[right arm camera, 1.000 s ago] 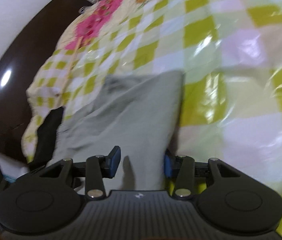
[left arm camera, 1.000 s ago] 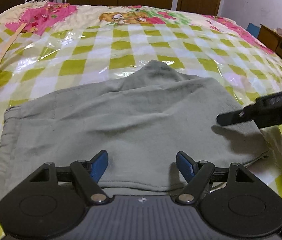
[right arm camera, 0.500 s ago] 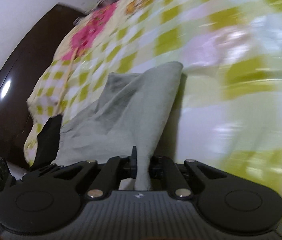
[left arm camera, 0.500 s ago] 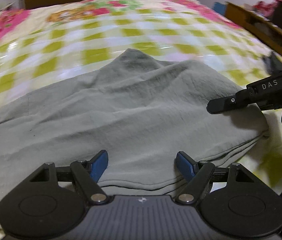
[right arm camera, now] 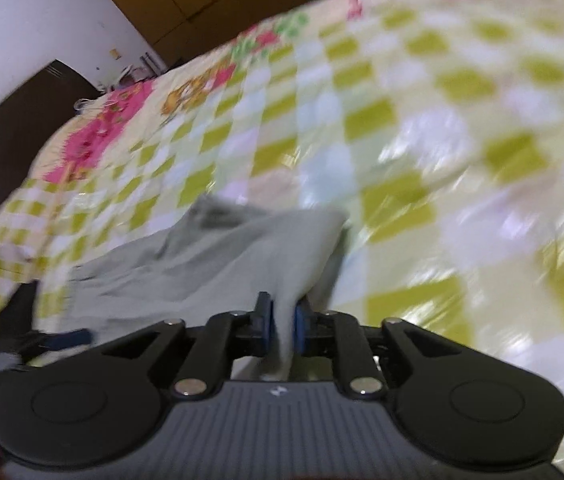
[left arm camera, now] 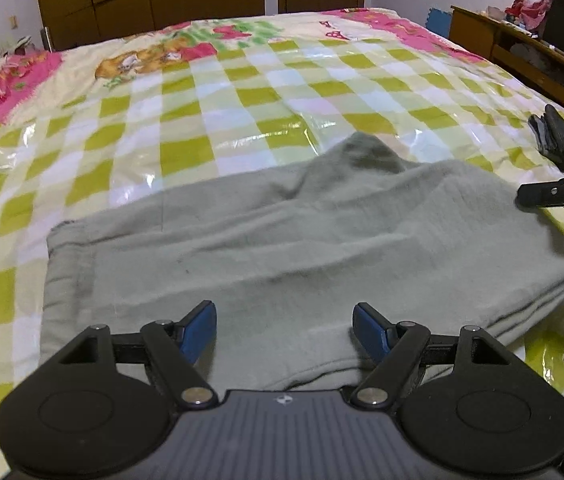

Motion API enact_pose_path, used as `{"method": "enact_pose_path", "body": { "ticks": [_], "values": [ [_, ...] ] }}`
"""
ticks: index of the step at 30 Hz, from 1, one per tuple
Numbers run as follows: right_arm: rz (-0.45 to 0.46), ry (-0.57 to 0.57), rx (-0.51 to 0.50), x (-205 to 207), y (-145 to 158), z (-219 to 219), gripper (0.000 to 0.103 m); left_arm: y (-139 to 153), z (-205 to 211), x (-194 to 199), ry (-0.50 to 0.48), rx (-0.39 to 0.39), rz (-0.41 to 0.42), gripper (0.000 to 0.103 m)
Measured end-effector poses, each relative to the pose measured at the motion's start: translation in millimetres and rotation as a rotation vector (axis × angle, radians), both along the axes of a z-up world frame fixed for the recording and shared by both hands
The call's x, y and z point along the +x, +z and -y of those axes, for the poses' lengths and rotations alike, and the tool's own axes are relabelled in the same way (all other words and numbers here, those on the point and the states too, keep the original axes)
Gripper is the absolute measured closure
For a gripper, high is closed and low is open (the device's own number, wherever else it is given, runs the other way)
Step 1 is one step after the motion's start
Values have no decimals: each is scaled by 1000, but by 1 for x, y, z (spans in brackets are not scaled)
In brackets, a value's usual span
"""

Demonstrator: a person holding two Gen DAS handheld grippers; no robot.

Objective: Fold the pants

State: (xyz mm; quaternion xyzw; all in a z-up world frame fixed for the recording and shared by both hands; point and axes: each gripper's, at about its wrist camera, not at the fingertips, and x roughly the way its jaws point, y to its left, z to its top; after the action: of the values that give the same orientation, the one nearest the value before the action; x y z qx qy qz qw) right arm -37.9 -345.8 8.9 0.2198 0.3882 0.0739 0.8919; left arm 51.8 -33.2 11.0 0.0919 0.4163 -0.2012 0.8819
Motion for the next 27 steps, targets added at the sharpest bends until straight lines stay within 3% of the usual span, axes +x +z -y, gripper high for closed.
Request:
{"method": "enact_pose_path", "body": {
  "ticks": [4, 6, 12, 16, 21, 27],
  "values": [
    [35, -32, -102, -3, 11, 0, 86, 5, 7, 8, 11, -15, 24, 17],
    [56, -27, -103, 0, 14, 1, 86, 7, 11, 13, 12, -31, 34, 17],
    [97, 141, -24, 48, 15, -39, 80, -1, 25, 20, -9, -10, 46, 16],
    [89, 227, -32, 87, 2, -74, 79, -14, 24, 24, 4, 2, 18, 16],
    [37, 196, -73, 128, -23, -87, 79, -21, 23, 26, 21, 13, 6, 16],
    [11, 155, -117, 127, -28, -77, 80, -19, 29, 22, 47, 21, 12, 16]
  ]
}}
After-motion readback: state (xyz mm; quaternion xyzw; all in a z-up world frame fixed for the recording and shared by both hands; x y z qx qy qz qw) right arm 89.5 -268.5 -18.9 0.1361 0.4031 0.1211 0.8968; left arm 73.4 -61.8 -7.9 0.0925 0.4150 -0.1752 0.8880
